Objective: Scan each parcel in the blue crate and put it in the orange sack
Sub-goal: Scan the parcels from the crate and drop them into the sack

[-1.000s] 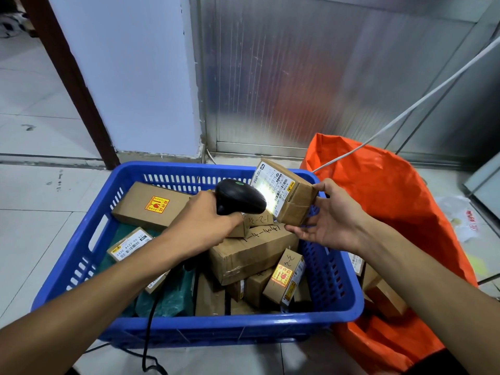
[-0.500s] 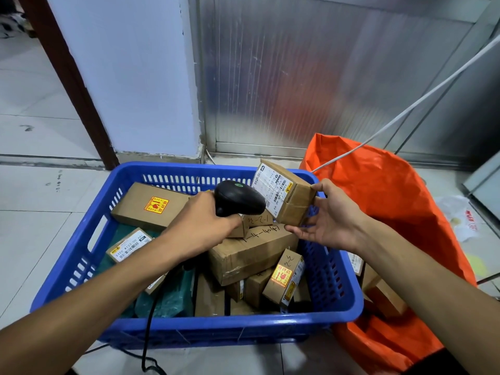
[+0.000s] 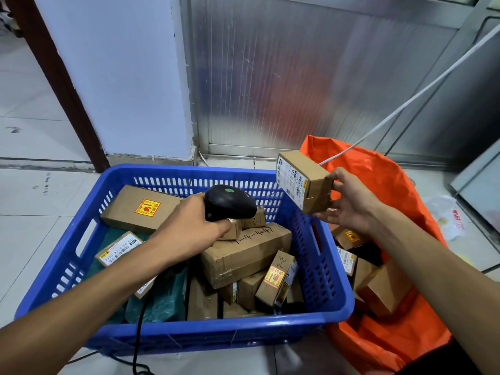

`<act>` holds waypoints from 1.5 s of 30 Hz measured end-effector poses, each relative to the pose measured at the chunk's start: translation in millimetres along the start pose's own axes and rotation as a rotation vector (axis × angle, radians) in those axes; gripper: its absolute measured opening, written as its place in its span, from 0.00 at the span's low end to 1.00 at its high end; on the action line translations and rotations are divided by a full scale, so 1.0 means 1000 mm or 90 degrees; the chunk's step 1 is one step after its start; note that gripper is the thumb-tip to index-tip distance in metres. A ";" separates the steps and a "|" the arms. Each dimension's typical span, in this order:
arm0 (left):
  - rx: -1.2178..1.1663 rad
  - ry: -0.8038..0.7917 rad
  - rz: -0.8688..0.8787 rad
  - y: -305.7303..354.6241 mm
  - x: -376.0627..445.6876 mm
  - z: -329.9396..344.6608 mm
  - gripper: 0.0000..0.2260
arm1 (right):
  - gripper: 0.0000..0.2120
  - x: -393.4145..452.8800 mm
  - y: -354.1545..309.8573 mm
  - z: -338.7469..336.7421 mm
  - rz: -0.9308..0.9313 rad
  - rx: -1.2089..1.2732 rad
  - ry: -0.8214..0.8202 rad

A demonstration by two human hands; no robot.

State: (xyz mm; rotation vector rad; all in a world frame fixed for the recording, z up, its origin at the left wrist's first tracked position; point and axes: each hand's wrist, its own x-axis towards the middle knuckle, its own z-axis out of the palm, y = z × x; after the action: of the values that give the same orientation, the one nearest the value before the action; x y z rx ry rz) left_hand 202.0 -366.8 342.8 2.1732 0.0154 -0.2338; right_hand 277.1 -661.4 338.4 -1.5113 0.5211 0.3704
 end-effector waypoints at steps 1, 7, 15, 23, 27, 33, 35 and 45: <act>-0.002 -0.001 0.003 0.000 0.000 0.000 0.09 | 0.12 0.002 -0.001 -0.004 0.002 0.005 0.010; 0.006 0.020 0.004 -0.004 0.003 0.003 0.05 | 0.13 0.013 -0.004 -0.029 0.014 0.028 0.075; 0.023 0.014 0.007 -0.006 0.008 0.009 0.07 | 0.16 0.016 0.000 -0.058 0.020 0.040 0.146; 0.012 0.004 0.000 -0.004 0.011 0.011 0.09 | 0.10 0.019 0.012 -0.084 0.066 0.068 0.224; 0.018 0.003 0.010 -0.005 0.013 0.014 0.09 | 0.10 0.021 0.027 -0.096 0.101 0.068 0.268; 0.008 -0.002 0.022 -0.010 0.013 0.015 0.07 | 0.11 0.026 0.051 -0.109 0.153 0.046 0.329; 0.009 0.001 0.024 -0.011 0.013 0.016 0.06 | 0.12 0.028 0.057 -0.110 0.164 0.046 0.339; -0.002 0.003 0.012 -0.016 0.016 0.013 0.05 | 0.09 0.044 0.093 -0.098 0.227 -0.025 0.319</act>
State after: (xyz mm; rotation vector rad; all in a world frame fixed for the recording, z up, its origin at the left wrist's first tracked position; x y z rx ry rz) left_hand 213.7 -369.5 319.4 2.1703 -0.0027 -0.2184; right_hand 254.9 -759.5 237.4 -1.5512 1.1937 0.2722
